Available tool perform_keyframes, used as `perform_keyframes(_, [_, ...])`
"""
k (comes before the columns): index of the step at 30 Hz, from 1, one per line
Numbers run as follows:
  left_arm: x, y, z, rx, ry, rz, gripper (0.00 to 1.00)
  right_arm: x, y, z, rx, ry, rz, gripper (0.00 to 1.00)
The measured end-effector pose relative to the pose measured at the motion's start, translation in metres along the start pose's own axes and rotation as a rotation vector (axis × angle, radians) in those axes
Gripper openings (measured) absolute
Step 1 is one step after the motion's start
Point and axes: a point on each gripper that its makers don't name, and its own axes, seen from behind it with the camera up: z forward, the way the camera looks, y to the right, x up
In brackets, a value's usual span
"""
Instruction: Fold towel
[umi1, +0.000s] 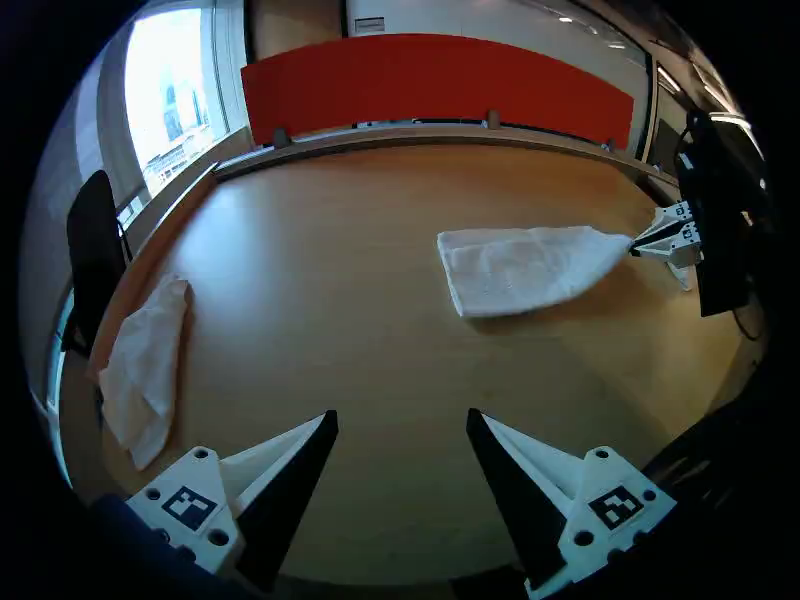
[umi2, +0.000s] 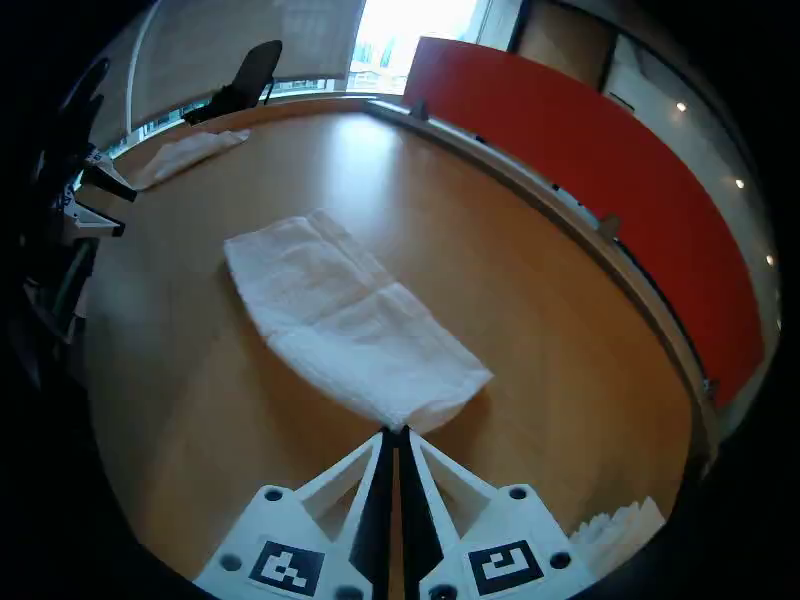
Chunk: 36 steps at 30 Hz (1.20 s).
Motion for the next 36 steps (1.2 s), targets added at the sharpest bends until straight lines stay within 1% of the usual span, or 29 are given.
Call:
perform_keyframes(9, [0.002,-0.001,-0.001,0.003,0.001,0.005,0.96,0.018,0.017,-0.028,-0.047,0.035,-0.038,0.03])
perform_keyframes(15, [0.003,0.000,-0.002,0.002,0.002,0.005,0.96,0.024,0.025,-0.044,-0.065,0.039,-0.063,0.03])
perform_keyframes(24, [0.006,0.002,-0.002,0.000,0.007,0.009,0.96,0.032,0.022,-0.043,-0.056,0.049,-0.082,0.03])
perform_keyframes(36, [0.006,-0.002,-0.003,0.007,0.008,0.004,0.96,0.055,0.006,-0.026,-0.032,0.070,-0.134,0.03])
